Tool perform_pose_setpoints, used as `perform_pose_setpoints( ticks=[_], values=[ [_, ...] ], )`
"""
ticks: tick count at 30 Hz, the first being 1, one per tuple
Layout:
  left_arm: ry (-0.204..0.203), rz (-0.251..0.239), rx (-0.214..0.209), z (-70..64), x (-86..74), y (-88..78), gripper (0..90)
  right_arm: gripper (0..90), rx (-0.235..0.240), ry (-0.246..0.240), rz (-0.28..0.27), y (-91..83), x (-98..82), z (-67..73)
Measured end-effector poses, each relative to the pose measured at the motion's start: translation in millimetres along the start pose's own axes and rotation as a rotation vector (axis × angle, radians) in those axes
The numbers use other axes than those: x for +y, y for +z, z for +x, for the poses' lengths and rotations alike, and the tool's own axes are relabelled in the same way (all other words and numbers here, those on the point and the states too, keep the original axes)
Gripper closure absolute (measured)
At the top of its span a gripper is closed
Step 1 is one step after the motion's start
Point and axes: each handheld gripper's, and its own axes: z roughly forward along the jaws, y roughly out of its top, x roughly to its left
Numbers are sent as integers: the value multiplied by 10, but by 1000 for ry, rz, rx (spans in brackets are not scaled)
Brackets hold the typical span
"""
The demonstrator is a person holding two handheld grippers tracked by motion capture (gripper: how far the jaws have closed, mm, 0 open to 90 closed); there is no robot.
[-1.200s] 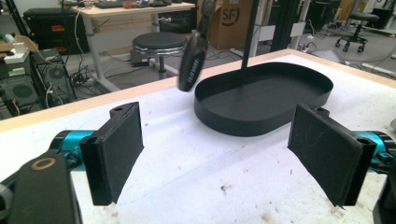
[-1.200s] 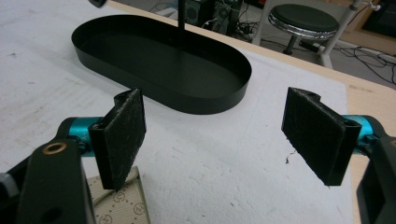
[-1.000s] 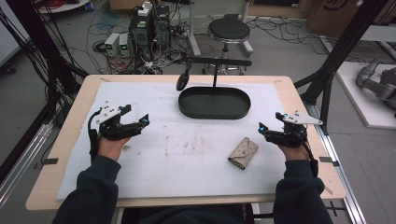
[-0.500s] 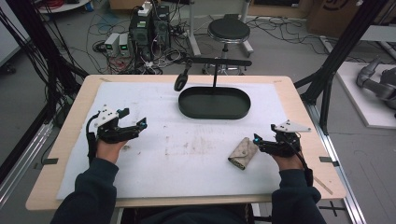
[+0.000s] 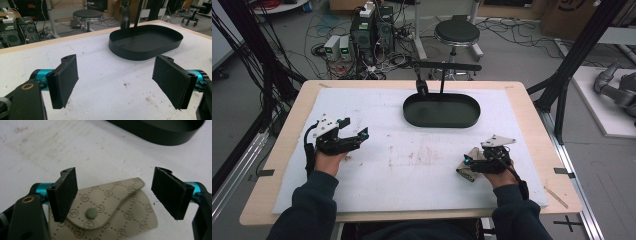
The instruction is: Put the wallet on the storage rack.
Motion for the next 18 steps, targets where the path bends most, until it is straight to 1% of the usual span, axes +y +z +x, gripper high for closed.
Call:
perform_pose_setpoints(
  ticks=[1, 2, 3, 4, 6, 7, 8, 9, 11, 13, 14, 15, 16, 17, 18],
  values=[
    [-1, 0, 5, 2, -1, -8, 208, 215, 0, -27, 31, 48, 0, 57],
    [-1, 0, 5, 2, -1, -8, 209, 215, -3, -40, 43, 59, -6, 78],
    [1, -1, 4, 4, 1, -10, 209, 215, -3, -40, 43, 59, -6, 78],
    [0, 0, 4, 4, 1, -11, 211, 215, -21, -59, 49, 39, -5, 97],
    [-3, 1, 5, 1, -1, -7, 214, 216, -30, -68, 56, 24, -3, 98],
    [-4, 2, 6, 0, -2, -6, 214, 217, -47, -71, 63, 10, -6, 95],
    [-3, 3, 6, 0, -3, -6, 215, 220, -63, -77, 77, -14, -16, 55],
    [-5, 3, 6, 0, -3, -5, 215, 220, -77, -77, 77, -25, -21, 26],
    [-3, 3, 7, 5, -7, -9, 217, 220, -92, -59, 81, -41, -29, -40],
    [-4, 4, 7, 6, -8, -10, 218, 220, -100, -53, 80, -43, -33, -67],
    [-4, 4, 9, 7, -10, -12, 221, 221, -112, -29, 83, -46, -39, -94],
    [-5, 6, 10, 9, -11, -14, 222, 224, -110, -12, 84, -52, -40, -102],
    [-4, 8, 11, 12, -11, -16, 222, 229, -100, 11, 79, -57, -41, -105],
    [-6, 6, 11, 13, -13, -15, 222, 229, -100, 11, 79, -57, -41, -105],
    [-7, 7, 10, 13, -14, -15, 226, 230, -49, 44, 76, -64, -47, -119]
  ],
)
